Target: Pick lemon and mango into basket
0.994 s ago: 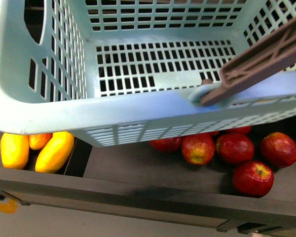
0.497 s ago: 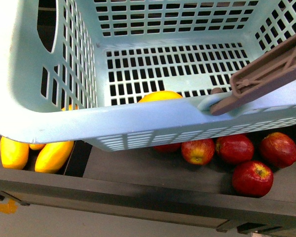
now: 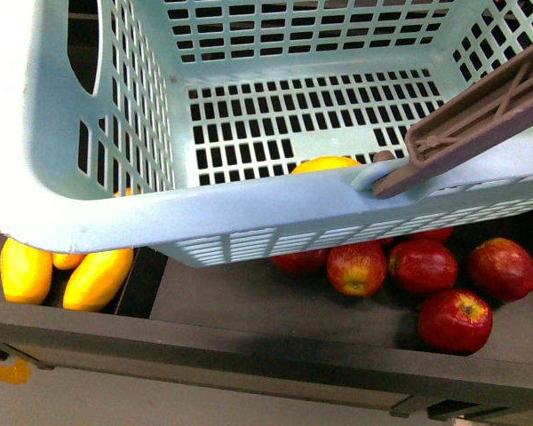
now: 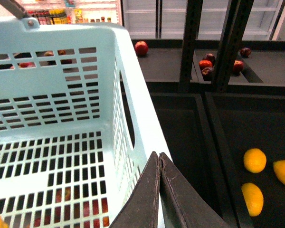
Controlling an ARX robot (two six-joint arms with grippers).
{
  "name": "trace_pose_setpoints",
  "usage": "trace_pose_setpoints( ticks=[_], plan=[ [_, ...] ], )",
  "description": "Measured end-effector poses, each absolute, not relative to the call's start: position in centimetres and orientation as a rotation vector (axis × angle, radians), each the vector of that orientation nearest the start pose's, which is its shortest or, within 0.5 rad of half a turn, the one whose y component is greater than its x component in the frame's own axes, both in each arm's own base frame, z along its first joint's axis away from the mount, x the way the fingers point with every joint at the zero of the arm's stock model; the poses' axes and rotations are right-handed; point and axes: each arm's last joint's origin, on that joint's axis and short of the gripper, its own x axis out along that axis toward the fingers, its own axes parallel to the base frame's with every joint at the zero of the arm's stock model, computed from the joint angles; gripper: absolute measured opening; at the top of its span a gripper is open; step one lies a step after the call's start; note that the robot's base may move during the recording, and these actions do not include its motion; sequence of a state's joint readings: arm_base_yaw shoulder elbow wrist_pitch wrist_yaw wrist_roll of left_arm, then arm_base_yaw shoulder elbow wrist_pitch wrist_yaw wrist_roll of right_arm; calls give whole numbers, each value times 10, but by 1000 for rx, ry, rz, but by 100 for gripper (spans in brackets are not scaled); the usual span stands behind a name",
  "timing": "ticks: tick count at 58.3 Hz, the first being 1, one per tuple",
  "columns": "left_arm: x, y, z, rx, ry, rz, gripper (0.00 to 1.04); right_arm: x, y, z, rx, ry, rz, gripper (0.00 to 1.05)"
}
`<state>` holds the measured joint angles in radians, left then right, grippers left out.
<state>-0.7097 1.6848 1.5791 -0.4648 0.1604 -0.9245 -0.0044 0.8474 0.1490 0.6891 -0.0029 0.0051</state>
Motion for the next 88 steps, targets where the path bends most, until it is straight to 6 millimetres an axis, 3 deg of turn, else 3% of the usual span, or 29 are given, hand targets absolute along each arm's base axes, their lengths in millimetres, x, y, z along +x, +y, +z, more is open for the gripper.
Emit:
trace_pose_setpoints(
  ticks=[19, 35, 51, 88],
  plan=[
    [286, -252, 348, -682, 901, -512, 8, 144, 0, 177, 3, 9, -2, 4],
    [286, -252, 348, -681, 902, -516, 8, 143, 0, 177, 3, 4, -2, 56],
    [286, -252, 348, -680, 902, -516, 8, 143, 0, 177, 3, 4, -2, 97],
    [285, -253, 348, -684, 906, -522, 8, 142, 0, 175, 3, 7, -2, 96]
  ],
)
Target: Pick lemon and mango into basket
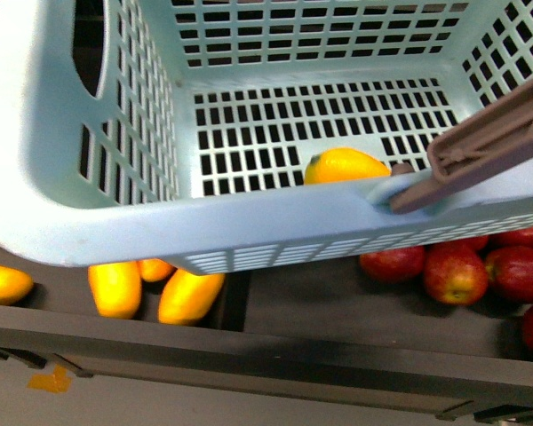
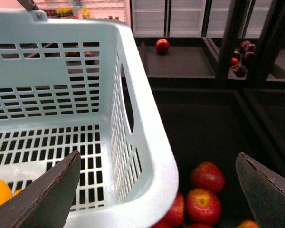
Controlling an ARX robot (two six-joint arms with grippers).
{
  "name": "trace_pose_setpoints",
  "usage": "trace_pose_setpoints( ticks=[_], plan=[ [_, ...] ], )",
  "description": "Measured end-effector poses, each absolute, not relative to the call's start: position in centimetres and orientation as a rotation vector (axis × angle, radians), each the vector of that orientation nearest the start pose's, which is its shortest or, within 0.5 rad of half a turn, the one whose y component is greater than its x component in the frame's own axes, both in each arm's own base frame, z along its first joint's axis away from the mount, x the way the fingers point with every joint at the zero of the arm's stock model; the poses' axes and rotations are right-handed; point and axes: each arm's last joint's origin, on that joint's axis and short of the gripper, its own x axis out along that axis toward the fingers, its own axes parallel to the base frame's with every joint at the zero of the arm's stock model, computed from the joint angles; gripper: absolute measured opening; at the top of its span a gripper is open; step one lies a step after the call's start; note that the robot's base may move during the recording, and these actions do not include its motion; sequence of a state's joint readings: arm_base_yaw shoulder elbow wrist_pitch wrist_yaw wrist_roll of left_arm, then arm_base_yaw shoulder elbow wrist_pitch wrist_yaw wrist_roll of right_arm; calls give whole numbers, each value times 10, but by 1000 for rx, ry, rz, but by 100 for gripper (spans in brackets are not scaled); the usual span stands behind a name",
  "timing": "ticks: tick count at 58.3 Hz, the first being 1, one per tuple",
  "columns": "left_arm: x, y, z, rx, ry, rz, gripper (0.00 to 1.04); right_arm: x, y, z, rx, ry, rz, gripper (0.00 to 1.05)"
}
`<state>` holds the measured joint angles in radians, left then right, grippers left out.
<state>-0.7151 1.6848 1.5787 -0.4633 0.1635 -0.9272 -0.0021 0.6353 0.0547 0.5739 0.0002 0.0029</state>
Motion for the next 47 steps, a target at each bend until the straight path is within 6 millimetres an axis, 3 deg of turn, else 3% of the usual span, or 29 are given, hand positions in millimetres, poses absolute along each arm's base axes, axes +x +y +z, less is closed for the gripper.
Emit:
trace_pose_setpoints(
  ticks=[47],
  plan=[
    [286, -252, 348, -679, 899, -517, 8, 142, 0, 175, 3, 7, -1, 96]
  ],
)
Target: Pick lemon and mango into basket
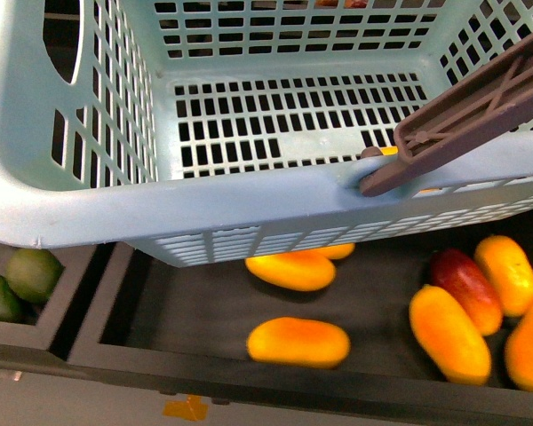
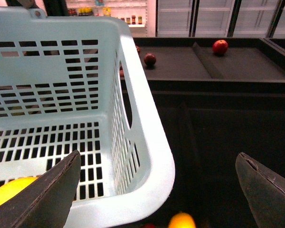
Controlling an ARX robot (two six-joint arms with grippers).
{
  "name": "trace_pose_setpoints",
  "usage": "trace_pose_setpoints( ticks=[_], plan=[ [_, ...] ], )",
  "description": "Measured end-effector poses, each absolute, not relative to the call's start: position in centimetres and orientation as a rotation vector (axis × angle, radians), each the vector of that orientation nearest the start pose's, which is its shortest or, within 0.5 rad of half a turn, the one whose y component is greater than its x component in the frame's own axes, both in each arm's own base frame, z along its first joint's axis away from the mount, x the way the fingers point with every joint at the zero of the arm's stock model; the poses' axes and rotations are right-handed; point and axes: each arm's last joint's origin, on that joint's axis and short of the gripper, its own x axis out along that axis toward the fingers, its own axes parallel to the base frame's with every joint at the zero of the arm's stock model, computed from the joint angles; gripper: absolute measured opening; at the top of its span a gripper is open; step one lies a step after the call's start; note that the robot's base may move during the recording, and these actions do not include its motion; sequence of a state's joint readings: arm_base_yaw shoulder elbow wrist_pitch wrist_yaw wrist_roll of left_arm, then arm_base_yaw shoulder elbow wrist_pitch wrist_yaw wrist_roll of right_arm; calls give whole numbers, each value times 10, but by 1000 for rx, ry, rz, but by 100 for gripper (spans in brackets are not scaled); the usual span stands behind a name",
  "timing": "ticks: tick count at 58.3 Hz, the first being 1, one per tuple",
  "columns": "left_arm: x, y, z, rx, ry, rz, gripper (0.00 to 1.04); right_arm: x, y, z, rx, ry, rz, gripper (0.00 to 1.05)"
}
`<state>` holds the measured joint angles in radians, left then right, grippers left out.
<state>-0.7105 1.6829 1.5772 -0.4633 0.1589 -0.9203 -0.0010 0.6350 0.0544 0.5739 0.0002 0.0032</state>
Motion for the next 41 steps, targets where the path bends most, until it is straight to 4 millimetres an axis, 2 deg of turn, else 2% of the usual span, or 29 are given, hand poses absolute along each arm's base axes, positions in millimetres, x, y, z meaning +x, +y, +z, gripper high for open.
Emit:
trace_pose_setpoints(
  ticks=[34, 41],
  plan=[
    [286, -252, 348, -679, 899, -517, 8, 142, 0, 175, 3, 7, 4, 96],
    [291, -245, 348, -684, 878, -479, 8, 142, 0, 175, 3, 6, 6, 96]
  ],
)
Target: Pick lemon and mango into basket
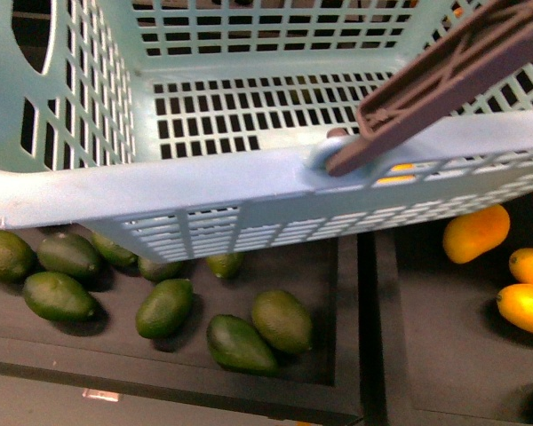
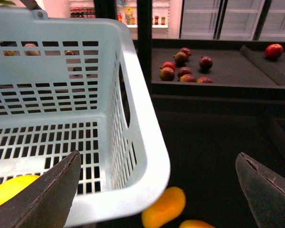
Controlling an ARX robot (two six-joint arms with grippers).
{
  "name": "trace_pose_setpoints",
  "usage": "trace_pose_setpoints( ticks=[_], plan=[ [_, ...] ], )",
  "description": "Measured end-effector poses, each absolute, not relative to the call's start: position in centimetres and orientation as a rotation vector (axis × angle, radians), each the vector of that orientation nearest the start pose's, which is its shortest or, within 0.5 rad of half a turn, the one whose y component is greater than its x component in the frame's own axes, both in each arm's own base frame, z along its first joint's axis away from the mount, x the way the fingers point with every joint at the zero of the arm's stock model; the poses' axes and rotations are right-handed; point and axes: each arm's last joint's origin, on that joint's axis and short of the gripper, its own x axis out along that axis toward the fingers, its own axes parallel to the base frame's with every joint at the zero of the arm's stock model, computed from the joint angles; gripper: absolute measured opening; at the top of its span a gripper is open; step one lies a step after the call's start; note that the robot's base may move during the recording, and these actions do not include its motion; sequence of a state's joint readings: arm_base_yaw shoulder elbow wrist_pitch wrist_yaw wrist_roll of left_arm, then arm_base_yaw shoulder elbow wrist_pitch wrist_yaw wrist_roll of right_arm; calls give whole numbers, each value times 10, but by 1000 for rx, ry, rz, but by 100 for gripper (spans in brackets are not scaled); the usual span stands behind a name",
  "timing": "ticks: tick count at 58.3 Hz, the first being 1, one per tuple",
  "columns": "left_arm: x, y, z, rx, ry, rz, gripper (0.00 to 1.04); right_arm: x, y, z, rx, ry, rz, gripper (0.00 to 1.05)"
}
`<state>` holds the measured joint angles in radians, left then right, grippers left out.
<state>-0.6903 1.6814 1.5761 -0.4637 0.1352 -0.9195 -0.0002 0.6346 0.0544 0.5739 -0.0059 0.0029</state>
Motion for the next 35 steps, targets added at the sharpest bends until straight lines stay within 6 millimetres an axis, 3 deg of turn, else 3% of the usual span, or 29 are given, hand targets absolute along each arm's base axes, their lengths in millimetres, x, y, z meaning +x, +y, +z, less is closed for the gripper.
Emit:
trace_pose_setpoints(
  ticks=[11, 16, 22, 35],
  plan=[
    [289, -247, 348, -678, 888, -501, 8, 142, 0, 175, 3, 7, 3, 96],
    [287, -250, 348, -675, 896, -517, 8, 144, -2, 177, 95, 119, -193, 96],
    [285, -252, 348, -672, 902, -528, 8, 147, -17, 185, 217, 140, -407, 96],
    [285, -252, 348, -675, 900, -521, 8, 161, -66, 197, 207, 95, -420, 96]
  ],
)
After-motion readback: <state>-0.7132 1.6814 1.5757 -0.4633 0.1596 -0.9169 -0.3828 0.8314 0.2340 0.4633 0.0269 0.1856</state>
